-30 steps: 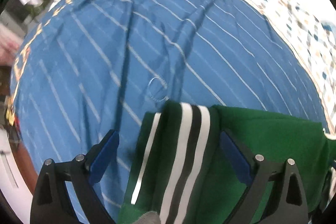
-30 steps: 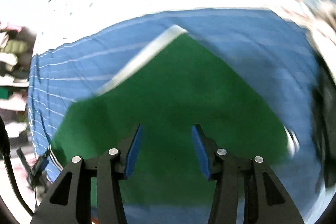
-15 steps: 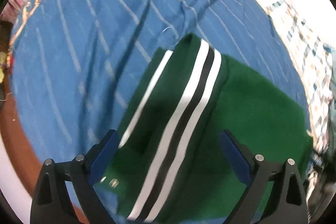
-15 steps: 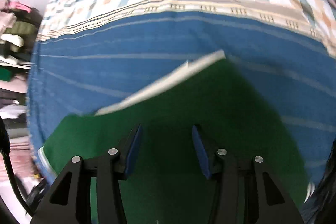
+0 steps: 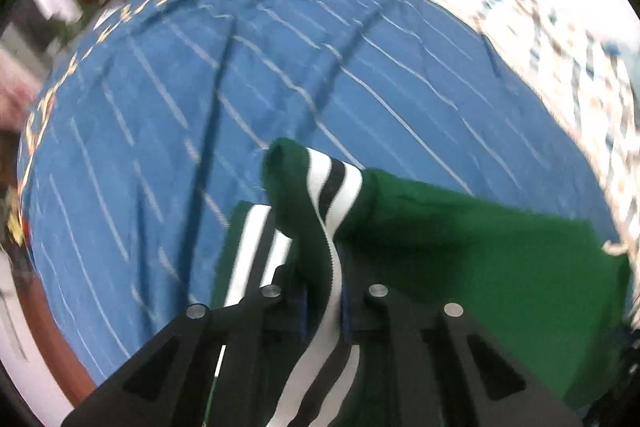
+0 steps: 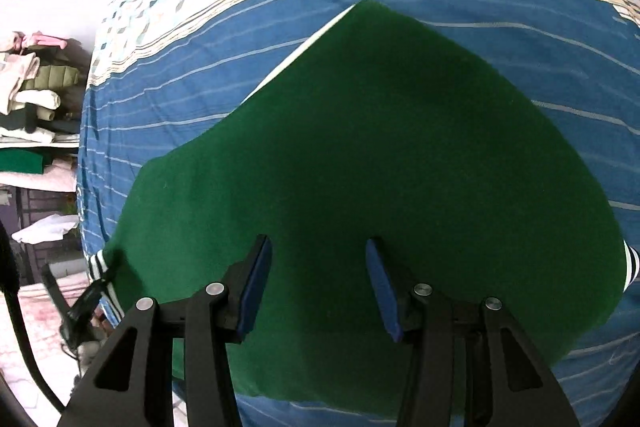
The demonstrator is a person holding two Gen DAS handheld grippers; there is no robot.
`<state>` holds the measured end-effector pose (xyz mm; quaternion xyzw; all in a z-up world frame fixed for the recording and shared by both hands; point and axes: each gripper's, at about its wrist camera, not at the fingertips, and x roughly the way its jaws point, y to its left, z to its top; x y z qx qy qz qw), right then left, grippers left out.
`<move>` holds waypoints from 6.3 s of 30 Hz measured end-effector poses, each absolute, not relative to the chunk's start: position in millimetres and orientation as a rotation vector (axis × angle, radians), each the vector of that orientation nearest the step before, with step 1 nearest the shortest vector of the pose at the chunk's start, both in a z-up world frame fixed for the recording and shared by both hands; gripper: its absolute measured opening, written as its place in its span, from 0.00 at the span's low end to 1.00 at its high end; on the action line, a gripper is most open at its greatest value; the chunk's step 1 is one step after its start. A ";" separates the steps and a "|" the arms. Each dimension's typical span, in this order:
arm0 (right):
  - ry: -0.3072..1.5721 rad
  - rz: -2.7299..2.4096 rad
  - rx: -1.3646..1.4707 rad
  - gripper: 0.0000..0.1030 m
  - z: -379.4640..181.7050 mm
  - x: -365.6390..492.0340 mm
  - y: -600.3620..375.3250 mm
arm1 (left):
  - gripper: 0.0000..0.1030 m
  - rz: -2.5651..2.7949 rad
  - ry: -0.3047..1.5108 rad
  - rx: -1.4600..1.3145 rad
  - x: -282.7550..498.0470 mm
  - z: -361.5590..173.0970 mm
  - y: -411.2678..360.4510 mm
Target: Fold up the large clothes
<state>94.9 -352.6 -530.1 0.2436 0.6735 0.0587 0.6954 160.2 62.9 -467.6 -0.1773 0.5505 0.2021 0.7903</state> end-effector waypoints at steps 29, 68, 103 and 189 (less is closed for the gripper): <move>1.567 0.190 0.531 0.50 -511.5 43.9 -314.3 | 0.04 0.380 1.403 -0.435 33.1 -493.0 71.2; 1.593 0.329 0.334 0.30 -519.9 57.4 -265.7 | 0.22 0.683 0.909 -1.106 15.2 -518.2 66.0; 1.772 0.267 0.549 0.37 -566.0 29.0 -338.0 | 0.18 0.371 0.687 -0.178 134.9 -302.4 77.1; 1.539 0.065 0.937 0.02 -423.5 -133.3 -417.8 | 1.00 0.399 1.185 -0.047 108.3 -445.7 -62.5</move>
